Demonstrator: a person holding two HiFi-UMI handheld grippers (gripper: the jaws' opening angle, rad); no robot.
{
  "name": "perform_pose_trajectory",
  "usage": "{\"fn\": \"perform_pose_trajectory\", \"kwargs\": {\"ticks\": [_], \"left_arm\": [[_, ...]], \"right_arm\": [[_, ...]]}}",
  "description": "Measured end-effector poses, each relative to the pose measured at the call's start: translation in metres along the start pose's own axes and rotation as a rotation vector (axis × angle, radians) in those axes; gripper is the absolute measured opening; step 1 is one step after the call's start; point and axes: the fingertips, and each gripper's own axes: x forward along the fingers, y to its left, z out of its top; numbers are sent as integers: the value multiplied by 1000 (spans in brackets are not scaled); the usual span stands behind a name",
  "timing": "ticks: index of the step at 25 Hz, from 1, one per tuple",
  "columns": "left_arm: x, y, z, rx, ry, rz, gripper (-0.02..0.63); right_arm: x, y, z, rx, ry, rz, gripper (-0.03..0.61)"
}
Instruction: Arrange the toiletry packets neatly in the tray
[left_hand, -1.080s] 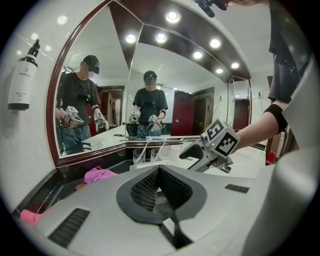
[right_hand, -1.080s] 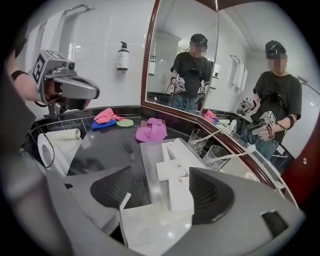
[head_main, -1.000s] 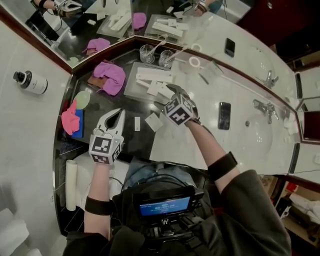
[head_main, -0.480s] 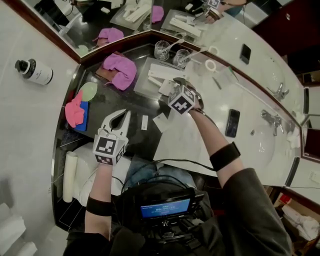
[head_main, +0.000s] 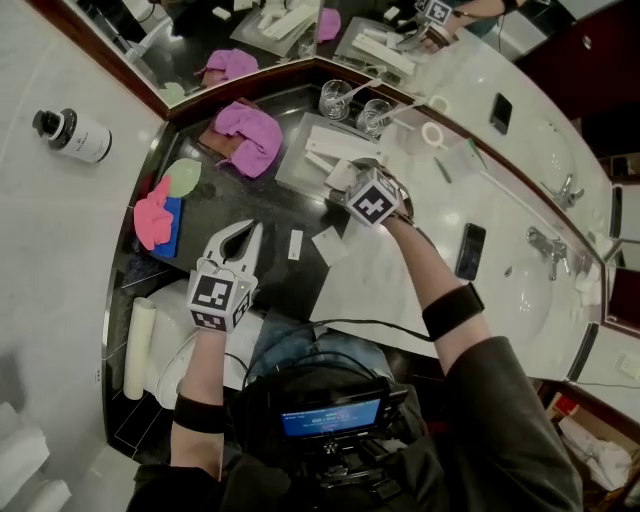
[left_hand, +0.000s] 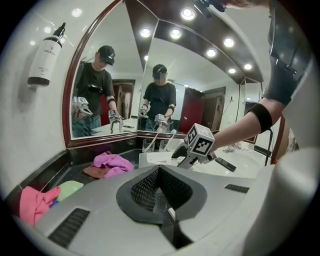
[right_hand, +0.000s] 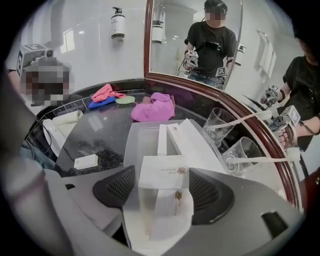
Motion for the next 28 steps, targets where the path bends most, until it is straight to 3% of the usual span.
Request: {"fn": "perform_pose_trajectory", "kwargs": {"ticks": [2,12,26,27,28], "left_arm": [[0,-1,-1,-1,0,-2,1],[-3,-2,-2,-2,1,-2,1],[-3,-7,-3,5,8,-9,2],[-2,-8,-2,8,7,-10,2],[-2,-9,-1,11,6,-10,2]], "right_arm": [[-1,-4,-2,3,4,-13,319],[-9,-8,5,-42,10,-78,307],[-30,-7,9,10,-53,-111,298],[-36,-9,12,25,-76,-132,283],[-43,-14,15,49,-104,-160,103]]}}
